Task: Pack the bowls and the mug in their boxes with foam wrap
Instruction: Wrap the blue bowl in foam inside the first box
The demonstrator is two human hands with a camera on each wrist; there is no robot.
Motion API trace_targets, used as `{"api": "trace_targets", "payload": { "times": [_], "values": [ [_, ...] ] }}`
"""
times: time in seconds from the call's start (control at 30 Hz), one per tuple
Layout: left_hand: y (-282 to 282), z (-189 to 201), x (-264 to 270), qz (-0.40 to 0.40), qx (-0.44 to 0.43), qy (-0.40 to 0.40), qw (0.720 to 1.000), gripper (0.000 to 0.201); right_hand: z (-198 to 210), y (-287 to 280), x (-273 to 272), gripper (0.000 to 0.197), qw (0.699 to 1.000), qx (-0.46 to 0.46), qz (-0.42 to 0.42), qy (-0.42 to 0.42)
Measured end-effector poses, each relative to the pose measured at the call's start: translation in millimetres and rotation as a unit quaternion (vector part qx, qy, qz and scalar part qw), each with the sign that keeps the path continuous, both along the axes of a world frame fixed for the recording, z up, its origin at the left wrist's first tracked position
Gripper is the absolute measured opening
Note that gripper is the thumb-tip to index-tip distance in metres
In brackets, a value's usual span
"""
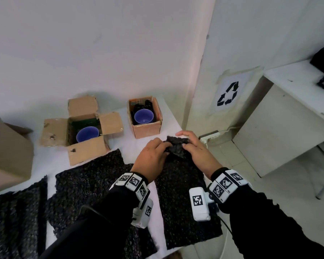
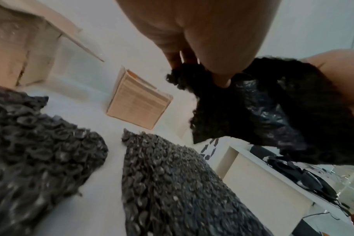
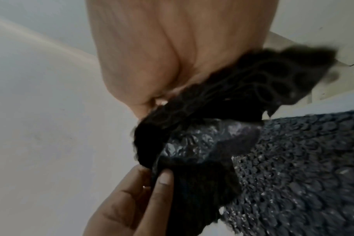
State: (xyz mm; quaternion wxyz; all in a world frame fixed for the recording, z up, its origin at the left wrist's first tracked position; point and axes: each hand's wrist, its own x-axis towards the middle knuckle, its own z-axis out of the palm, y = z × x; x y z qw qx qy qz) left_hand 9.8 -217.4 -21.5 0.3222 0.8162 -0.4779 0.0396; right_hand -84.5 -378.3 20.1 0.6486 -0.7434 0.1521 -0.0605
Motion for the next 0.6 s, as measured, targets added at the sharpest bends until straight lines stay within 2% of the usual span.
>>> {"api": "trace_targets", "payload": {
  "times": [0.03,0.07,0.13,0.17,0.2,0.27,0.33,0.4,0.43,0.5,0.53,0.6],
  "values": [
    [2.1,1.9,3.0,-0.001,0.002,0.000,1.000,0.028,2.7,2.3,3.2,0.016,1.000,-0.007,0.006,-0.003],
    [4.4,5.1,6.1,-0.002,0.010,-0.002,1.000,0.027,4.4,3.0,6.4,0.014,1.000,-0.017,0.016,-0.002],
    [10.3,13.9,13.3,0.003,0.036,0.017,0.999,0.025,2.4,-0.5,13.3,0.038,0.994,-0.096,0.052,0.019],
    [13.2,18.6,18.3,0.010,0.045,0.031,0.998,0.023,0.3,-3.0,18.1,0.044,0.984,-0.157,0.071,0.032],
    [16.7,22.9,23.8,0.015,0.050,0.048,0.998,0.022,-2.0,-4.7,23.3,0.041,0.973,-0.213,0.086,0.036],
    [23.6,28.8,37.6,0.013,0.065,0.059,0.996,0.025,-4.8,-7.5,34.6,0.023,0.956,-0.277,0.093,0.033],
    [28.4,35.3,46.6,-0.007,0.094,0.041,0.995,0.026,-3.7,-8.4,45.1,0.014,0.960,-0.257,0.104,0.038],
    [31.4,44.0,52.3,-0.014,0.102,0.042,0.994,0.015,-0.1,-6.2,55.8,0.017,0.965,-0.226,0.123,0.053],
    [33.1,47.2,56.7,-0.011,0.102,0.041,0.994,0.017,2.0,-4.9,61.7,0.021,0.966,-0.213,0.132,0.065],
    [35.7,51.2,68.0,-0.003,0.118,0.029,0.993,0.034,7.2,-2.9,75.3,0.032,0.968,-0.197,0.141,0.070],
    [36.5,51.7,74.9,-0.006,0.127,0.016,0.992,0.034,8.0,-2.2,82.5,0.034,0.970,-0.189,0.141,0.066],
    [36.3,48.5,91.4,-0.003,0.140,-0.013,0.990,0.029,8.6,-0.1,96.3,0.025,0.975,-0.167,0.135,0.066]
  ]
}}
